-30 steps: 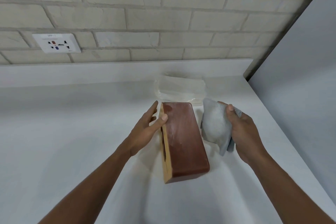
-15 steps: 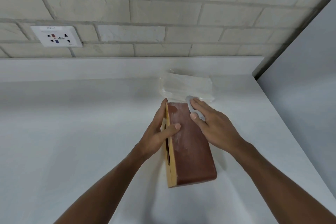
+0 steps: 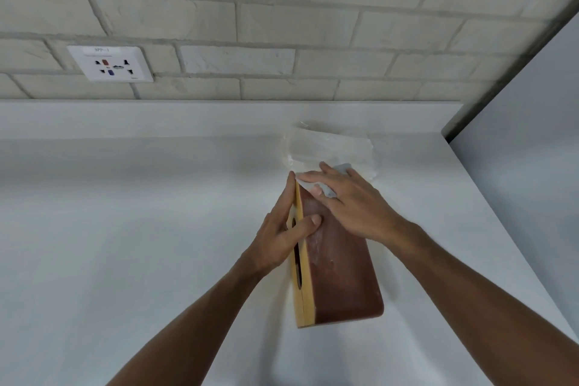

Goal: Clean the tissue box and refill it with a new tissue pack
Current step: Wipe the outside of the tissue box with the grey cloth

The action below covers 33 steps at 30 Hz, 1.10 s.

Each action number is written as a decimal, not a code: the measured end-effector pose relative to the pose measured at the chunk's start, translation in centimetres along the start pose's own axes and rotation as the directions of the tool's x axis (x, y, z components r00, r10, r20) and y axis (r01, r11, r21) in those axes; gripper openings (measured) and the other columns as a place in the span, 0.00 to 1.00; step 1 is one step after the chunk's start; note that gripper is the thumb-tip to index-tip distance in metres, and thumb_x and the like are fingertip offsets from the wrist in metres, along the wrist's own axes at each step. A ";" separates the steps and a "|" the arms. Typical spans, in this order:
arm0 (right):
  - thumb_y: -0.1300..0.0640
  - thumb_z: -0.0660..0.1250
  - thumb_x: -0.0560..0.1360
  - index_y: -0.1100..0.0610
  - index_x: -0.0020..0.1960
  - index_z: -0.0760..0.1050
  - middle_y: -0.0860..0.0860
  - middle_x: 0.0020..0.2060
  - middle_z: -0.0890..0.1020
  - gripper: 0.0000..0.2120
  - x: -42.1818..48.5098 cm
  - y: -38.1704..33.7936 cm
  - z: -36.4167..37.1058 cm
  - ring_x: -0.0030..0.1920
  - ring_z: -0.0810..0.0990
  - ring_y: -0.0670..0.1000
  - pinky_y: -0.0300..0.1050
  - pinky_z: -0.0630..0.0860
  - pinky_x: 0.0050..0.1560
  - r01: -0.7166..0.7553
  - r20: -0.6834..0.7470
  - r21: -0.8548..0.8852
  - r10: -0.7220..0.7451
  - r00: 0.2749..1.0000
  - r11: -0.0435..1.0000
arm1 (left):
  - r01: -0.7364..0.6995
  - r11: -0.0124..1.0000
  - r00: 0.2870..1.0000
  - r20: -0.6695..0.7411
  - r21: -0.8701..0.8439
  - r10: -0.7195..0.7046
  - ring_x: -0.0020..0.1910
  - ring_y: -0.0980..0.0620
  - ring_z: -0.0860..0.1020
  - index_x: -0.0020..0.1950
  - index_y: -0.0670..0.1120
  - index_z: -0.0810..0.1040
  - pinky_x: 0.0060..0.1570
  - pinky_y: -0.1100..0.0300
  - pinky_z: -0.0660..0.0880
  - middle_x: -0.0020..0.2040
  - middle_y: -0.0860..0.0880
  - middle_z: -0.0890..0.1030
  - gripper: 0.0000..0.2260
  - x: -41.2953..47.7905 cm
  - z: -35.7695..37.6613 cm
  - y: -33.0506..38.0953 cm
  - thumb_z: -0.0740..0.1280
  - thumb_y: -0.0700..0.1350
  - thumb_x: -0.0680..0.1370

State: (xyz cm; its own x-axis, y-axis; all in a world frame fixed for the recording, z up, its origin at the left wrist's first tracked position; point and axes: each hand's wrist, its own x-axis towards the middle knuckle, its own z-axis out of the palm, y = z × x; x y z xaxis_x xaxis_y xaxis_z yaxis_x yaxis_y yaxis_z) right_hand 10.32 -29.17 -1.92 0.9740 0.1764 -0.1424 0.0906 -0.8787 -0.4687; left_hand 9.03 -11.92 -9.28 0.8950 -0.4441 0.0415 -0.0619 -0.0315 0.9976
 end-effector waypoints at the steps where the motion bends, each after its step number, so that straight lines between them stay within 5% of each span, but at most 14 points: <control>1: 0.40 0.51 0.83 0.33 0.71 0.66 0.46 0.79 0.59 0.18 0.0 0.2 -0.2 0.78 0.55 0.55 0.56 0.60 0.72 -0.027 0.003 -0.008 0.027 1.000 1.000 | 0.012 1.000 1.000 -0.006 -0.012 -0.012 0.68 0.78 0.68 0.79 0.68 0.52 0.59 0.79 0.69 0.68 0.79 0.70 0.32 -0.1 0.0 -0.1 0.66 0.46 0.84; 5: 0.44 0.52 0.84 0.35 0.72 0.66 0.44 0.77 0.63 0.17 -0.7 -0.4 0.5 0.77 0.56 0.50 0.51 0.61 0.69 0.052 -0.050 -0.040 -0.054 0.997 0.998 | 0.015 1.000 1.000 -0.008 -0.010 -0.015 0.68 0.76 0.70 0.75 0.76 0.55 0.59 0.77 0.71 0.67 0.79 0.72 0.33 -0.1 0.3 0.6 0.65 0.43 0.84; 9: 0.42 0.50 0.84 0.33 0.71 0.65 0.49 0.78 0.62 0.17 -0.6 0.2 0.0 0.77 0.58 0.53 0.53 0.60 0.70 -0.024 -0.064 -0.079 0.019 0.998 0.997 | 0.036 0.998 0.999 0.004 -0.049 -0.036 0.68 0.77 0.69 0.80 0.64 0.49 0.59 0.77 0.70 0.67 0.80 0.71 0.34 0.0 0.4 0.0 0.65 0.41 0.84; 13: 0.46 0.53 0.84 0.35 0.74 0.62 0.45 0.78 0.61 0.19 -0.8 -0.3 1.1 0.78 0.57 0.54 0.60 0.61 0.71 0.073 -0.025 -0.074 -0.075 0.997 0.995 | 0.002 1.000 1.000 0.012 -0.020 -0.002 0.70 0.76 0.67 0.77 0.67 0.53 0.62 0.76 0.69 0.69 0.78 0.70 0.31 0.0 0.4 0.2 0.63 0.40 0.84; 17: 0.43 0.51 0.84 0.37 0.73 0.64 0.48 0.78 0.62 0.18 -0.4 0.4 0.4 0.77 0.58 0.57 0.58 0.65 0.68 -0.009 -0.046 -0.033 0.007 0.999 0.999 | 0.050 0.998 0.999 0.010 -0.047 -0.049 0.71 0.75 0.67 0.80 0.64 0.49 0.67 0.72 0.71 0.69 0.79 0.69 0.33 0.1 0.1 -0.4 0.65 0.43 0.84; 20: 0.54 0.54 0.84 0.45 0.77 0.61 0.45 0.78 0.61 0.22 -1.5 0.4 1.5 0.78 0.52 0.44 0.54 0.53 0.78 0.197 0.017 -0.038 -0.197 0.980 0.980 | 0.024 0.998 1.000 -0.001 -0.052 -0.024 0.77 0.66 0.66 0.81 0.66 0.54 0.73 0.63 0.70 0.75 0.69 0.70 0.31 0.0 0.3 -0.1 0.66 0.46 0.85; 25: 0.48 0.52 0.85 0.46 0.75 0.65 0.48 0.76 0.67 0.20 -1.3 1.4 0.2 0.75 0.64 0.51 0.49 0.59 0.75 0.086 -0.066 -0.079 -0.092 0.994 0.993 | 0.097 0.992 0.994 -0.032 -0.077 -0.100 0.70 0.79 0.63 0.79 0.70 0.54 0.66 0.72 0.69 0.69 0.78 0.68 0.34 -0.1 0.2 -0.6 0.69 0.54 0.79; 29: 0.47 0.52 0.85 0.44 0.77 0.62 0.43 0.77 0.64 0.21 -2.3 1.7 0.4 0.76 0.58 0.41 0.43 0.56 0.74 0.150 -0.011 -0.015 -0.150 0.989 0.989 | 0.080 0.996 0.996 -0.035 -0.044 -0.082 0.75 0.73 0.61 0.80 0.69 0.54 0.76 0.59 0.63 0.71 0.76 0.67 0.37 -0.2 0.3 -0.6 0.69 0.59 0.76; 33: 0.48 0.51 0.85 0.47 0.77 0.62 0.47 0.78 0.62 0.21 -2.2 1.2 0.3 0.78 0.57 0.49 0.48 0.55 0.76 0.104 -0.031 -0.085 -0.107 0.994 0.991 | 0.082 0.996 0.996 -0.035 -0.037 -0.083 0.74 0.74 0.61 0.82 0.69 0.53 0.80 0.52 0.64 0.72 0.72 0.67 0.37 -0.2 0.3 -0.1 0.69 0.60 0.77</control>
State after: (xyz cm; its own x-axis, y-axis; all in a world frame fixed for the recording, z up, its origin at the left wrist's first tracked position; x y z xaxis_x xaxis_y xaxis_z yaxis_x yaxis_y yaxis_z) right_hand 8.26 -30.50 -2.41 0.9647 0.2554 -0.0641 0.2087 -0.8899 -0.4056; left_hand 8.69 -12.11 -9.43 0.9119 -0.4086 -0.0398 0.0283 -0.0343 0.9990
